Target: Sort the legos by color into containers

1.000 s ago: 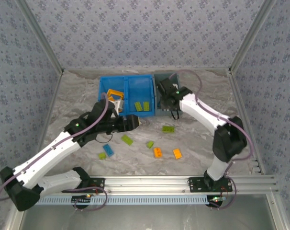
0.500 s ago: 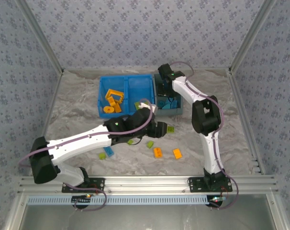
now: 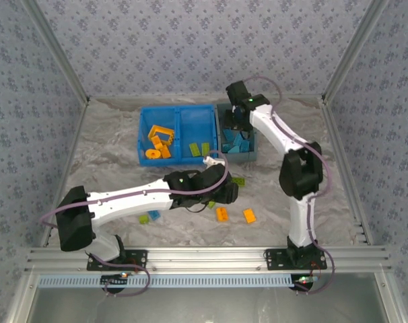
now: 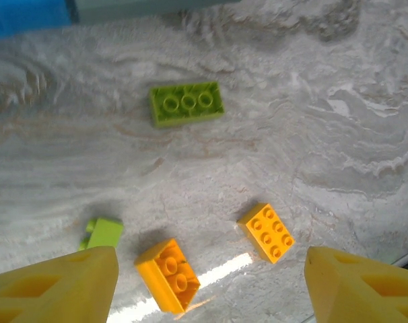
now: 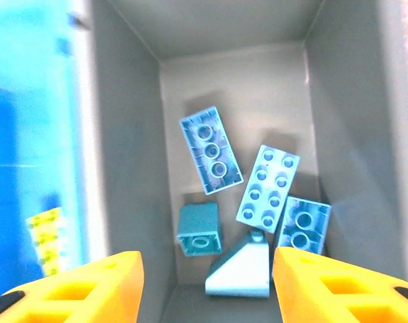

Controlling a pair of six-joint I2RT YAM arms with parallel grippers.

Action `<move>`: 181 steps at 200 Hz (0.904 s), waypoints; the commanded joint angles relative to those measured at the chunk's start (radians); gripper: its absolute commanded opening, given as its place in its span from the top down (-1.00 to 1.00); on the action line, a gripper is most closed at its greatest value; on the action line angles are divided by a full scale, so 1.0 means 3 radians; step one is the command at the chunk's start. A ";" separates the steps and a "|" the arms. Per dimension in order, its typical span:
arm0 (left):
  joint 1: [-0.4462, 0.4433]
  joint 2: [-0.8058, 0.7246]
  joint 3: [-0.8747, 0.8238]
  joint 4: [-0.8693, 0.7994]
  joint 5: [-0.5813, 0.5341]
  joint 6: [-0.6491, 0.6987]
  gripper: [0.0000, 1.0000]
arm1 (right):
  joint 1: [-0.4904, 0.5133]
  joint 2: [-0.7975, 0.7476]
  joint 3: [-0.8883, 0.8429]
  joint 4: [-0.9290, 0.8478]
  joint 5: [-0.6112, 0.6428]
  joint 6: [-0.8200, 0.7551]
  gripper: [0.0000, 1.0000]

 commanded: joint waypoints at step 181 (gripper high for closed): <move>0.0082 0.1065 -0.0130 0.0201 0.0821 -0.1084 0.31 | 0.0948 -0.4846 -0.2947 -0.0703 -0.0436 0.0815 -0.31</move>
